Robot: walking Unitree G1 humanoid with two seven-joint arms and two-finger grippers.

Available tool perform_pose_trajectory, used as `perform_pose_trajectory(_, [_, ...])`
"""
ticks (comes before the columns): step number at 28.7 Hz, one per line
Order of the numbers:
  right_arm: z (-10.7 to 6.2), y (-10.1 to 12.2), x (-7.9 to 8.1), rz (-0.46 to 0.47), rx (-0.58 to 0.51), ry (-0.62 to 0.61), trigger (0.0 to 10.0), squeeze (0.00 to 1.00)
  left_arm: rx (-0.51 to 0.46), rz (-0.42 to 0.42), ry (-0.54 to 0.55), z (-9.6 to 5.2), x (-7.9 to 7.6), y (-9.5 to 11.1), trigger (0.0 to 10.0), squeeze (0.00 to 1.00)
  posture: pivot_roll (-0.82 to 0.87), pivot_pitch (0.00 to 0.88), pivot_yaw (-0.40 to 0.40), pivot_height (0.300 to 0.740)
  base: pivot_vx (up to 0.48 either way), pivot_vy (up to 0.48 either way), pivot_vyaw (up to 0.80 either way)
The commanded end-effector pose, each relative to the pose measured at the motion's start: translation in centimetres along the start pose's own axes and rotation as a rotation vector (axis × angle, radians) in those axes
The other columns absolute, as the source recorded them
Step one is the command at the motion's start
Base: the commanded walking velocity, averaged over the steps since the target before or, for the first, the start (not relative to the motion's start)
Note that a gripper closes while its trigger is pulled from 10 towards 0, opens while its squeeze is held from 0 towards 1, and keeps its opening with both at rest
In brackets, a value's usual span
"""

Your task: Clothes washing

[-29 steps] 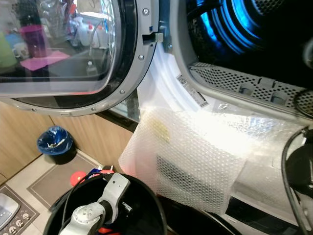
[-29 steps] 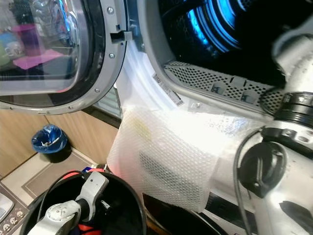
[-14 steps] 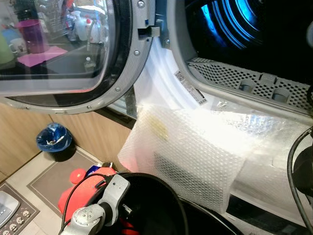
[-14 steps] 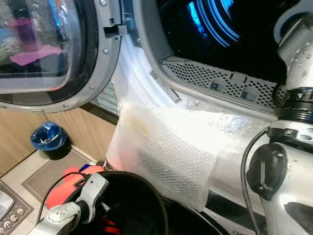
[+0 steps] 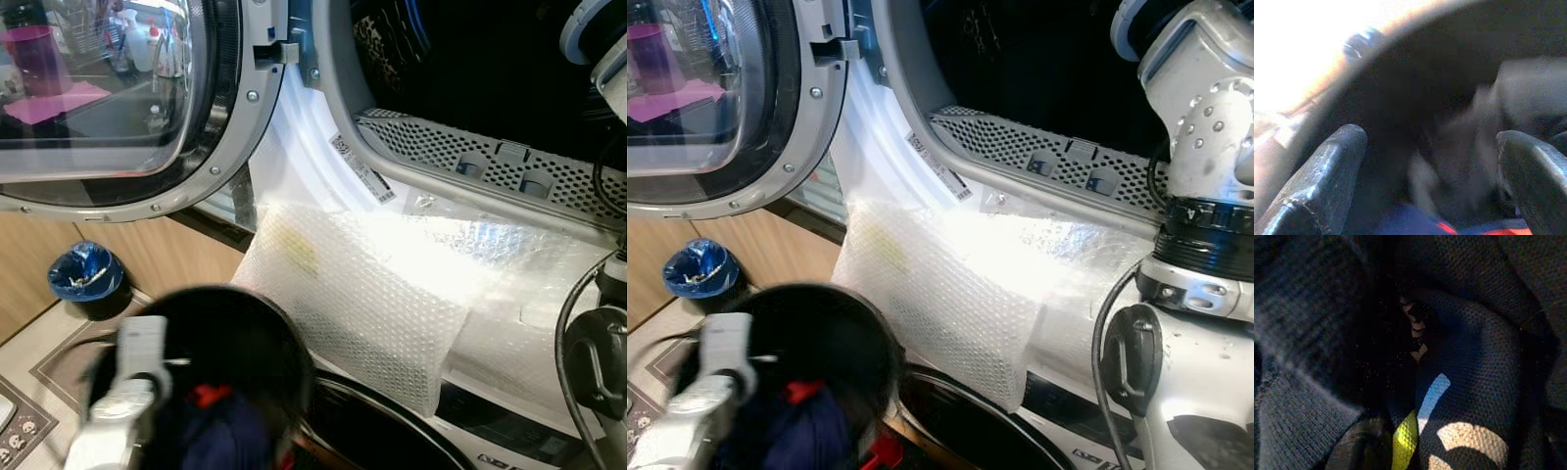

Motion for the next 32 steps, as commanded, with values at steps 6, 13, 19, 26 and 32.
perform_pose_trajectory(6, [-0.4, 0.6, 0.3, -0.016, -0.027, 0.024, 10.0, 0.0, -0.019, -0.067, 0.038, -0.4, 0.1, 1.1, 10.0, 0.0, -0.1, 0.06, -0.001, 0.74, 0.0, 0.0, 0.0])
perform_pose_trajectory(13, [-0.3, 0.3, 0.1, -0.02, -0.011, 0.011, 10.0, 0.0, 0.007, -0.065, 0.015, -0.4, -0.4, 0.9, 10.0, 0.0, -0.1, 0.065, -0.003, 0.74, 0.0, 0.0, 0.0])
perform_pose_trajectory(19, [-0.5, -0.1, -0.9, -0.005, 0.004, -0.049, 10.0, 0.0, -0.153, -0.033, -0.217, -2.1, -3.3, 2.7, 10.0, 0.0, -0.1, 0.067, 0.0, 0.74, 0.0, 0.0, 0.0])
perform_pose_trajectory(26, [0.5, 0.4, -4.6, 0.012, 0.079, -0.337, 10.0, 0.0, -0.141, -0.023, -0.275, -2.2, -4.6, 2.6, 10.0, 0.0, -0.12, 0.066, 0.007, 0.74, 0.0, 0.0, 0.0])
perform_pose_trajectory(32, [-0.4, -2.4, -9.5, 0.035, 0.291, -0.721, 10.0, 0.0, -0.089, -0.002, -0.346, -2.5, -6.2, 1.4, 10.0, 0.0, -0.12, 0.063, 0.002, 0.74, 0.0, 0.0, 0.0])
Point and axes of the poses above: a point about 5 cm out from each wrist's last joint towards the gripper, its own z axis pointing out of the wrist towards the gripper, its own y axis along the axis of the wrist's last joint, x = y × z, the point moved 2 cm from there along z, pointing out of the wrist towards the gripper, and after that the axes turned 15 degrees about -z, right-handed, at the moved point
